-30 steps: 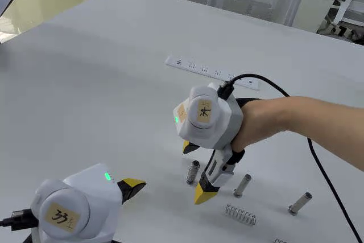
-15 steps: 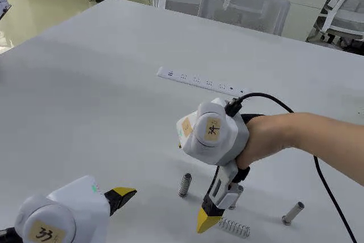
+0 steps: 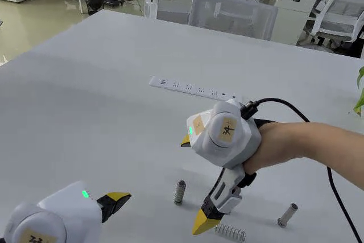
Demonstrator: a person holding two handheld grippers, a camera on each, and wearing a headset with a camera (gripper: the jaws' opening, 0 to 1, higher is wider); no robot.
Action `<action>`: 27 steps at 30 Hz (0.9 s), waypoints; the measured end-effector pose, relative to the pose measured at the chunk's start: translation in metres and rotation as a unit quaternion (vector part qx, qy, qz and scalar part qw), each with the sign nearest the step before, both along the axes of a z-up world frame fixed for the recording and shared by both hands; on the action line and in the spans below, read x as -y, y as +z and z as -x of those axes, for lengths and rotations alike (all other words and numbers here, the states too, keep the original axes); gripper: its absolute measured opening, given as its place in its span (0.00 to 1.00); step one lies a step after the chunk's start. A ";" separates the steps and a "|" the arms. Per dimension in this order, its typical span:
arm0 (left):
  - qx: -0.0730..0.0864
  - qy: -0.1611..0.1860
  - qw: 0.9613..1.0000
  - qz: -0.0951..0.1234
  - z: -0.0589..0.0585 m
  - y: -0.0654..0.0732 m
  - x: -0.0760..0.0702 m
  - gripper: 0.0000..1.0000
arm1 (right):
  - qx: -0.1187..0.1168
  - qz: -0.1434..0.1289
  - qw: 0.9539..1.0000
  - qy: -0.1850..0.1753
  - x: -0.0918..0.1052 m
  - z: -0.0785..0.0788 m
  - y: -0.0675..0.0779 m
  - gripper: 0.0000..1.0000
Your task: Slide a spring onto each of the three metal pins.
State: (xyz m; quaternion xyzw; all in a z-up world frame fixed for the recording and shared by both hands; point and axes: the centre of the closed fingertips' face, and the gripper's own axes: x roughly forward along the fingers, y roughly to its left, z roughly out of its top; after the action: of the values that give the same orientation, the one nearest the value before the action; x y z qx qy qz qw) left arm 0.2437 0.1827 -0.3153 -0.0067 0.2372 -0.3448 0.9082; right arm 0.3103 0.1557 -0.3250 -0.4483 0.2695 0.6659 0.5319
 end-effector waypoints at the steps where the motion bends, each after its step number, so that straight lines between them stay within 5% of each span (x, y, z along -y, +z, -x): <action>1: 0.000 0.000 1.000 -0.001 0.000 0.001 0.000 0.86 | 0.002 -0.004 1.000 -0.004 0.004 0.000 0.002 0.99; 13: 0.003 -0.008 1.000 -0.007 -0.002 0.005 0.006 0.86 | -0.006 -0.052 0.995 -0.081 0.046 0.008 0.009 0.99; 27: 0.010 -0.051 0.998 -0.021 -0.007 0.009 0.028 0.85 | -0.011 -0.097 0.979 -0.178 0.108 0.020 0.013 0.97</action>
State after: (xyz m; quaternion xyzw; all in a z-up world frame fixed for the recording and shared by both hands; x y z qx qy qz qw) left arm 0.2509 0.1546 -0.3061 0.0281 0.2358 -0.3852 0.8918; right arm 0.2903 0.0474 -0.3119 -0.3324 0.2847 0.5884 0.6799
